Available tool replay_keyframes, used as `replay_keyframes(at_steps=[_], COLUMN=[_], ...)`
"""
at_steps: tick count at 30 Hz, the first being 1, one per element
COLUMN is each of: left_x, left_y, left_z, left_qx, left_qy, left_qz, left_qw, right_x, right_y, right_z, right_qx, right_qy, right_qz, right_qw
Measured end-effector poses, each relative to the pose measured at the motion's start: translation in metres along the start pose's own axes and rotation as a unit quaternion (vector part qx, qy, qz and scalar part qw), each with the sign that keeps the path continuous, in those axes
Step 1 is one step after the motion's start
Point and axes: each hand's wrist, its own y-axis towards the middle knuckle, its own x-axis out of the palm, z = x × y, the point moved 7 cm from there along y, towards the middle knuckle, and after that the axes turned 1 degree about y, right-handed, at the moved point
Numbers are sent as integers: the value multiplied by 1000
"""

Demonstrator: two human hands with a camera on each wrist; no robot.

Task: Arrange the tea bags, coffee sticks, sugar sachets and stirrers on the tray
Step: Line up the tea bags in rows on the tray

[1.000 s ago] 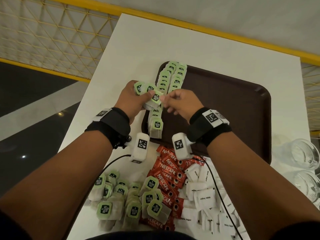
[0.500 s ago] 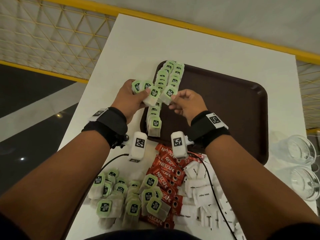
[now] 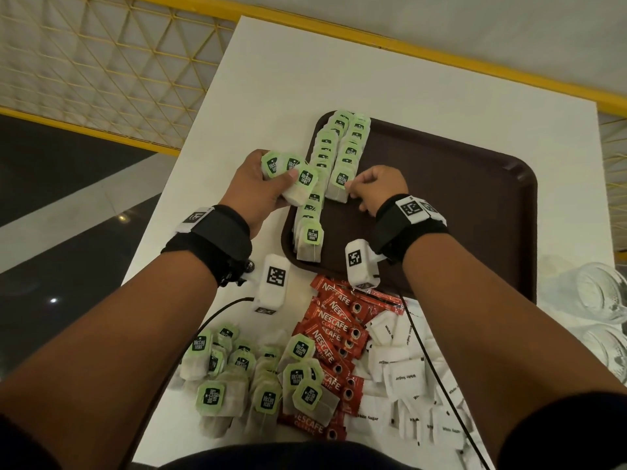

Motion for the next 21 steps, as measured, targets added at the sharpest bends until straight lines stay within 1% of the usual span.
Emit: replay_keyframes(at_steps=[3, 4, 5, 7, 9, 11, 12, 14, 16, 18, 21], left_x=[5, 7, 9, 11, 16, 21, 24, 28, 28, 25, 15], left_y=[1, 1, 2, 1, 0, -1, -2, -3, -4, -4, -3], left_z=[0, -1, -1, -2, -2, -2, -3, -4, -5, -6, -8], left_qx=[3, 4, 4, 1, 2, 3, 2, -3, -7, -14, -24], left_qy=[-8, -8, -9, -12, -14, -10, -9, -14, -13, -15, -22], left_qz=[0, -2, -4, -5, -12, -20, -23, -27, -27, -20, -6], left_qw=[1000, 1000, 1000, 1000, 1000, 1000, 1000, 1000, 1000, 1000, 999], right_x=[-7, -9, -9, -3, 8, 18, 20, 20, 17, 15, 10], right_y=[-2, -5, -10, -22, -36, -45, -48, -46, -44, -43, -40], right_z=[0, -3, -7, -16, -22, -24, -24, -19, -14, -8, -1], right_qx=[-8, -19, -31, -53, -58, -74, -82, -79, -60, -41, -29], right_qy=[2, 10, 23, 68, 110, 112, 120, 152, 190, 225, 209], right_qz=[44, 53, 47, -7, -86, -137, -140, -115, -91, -89, -82], right_qw=[999, 998, 998, 996, 989, 981, 979, 978, 976, 970, 974])
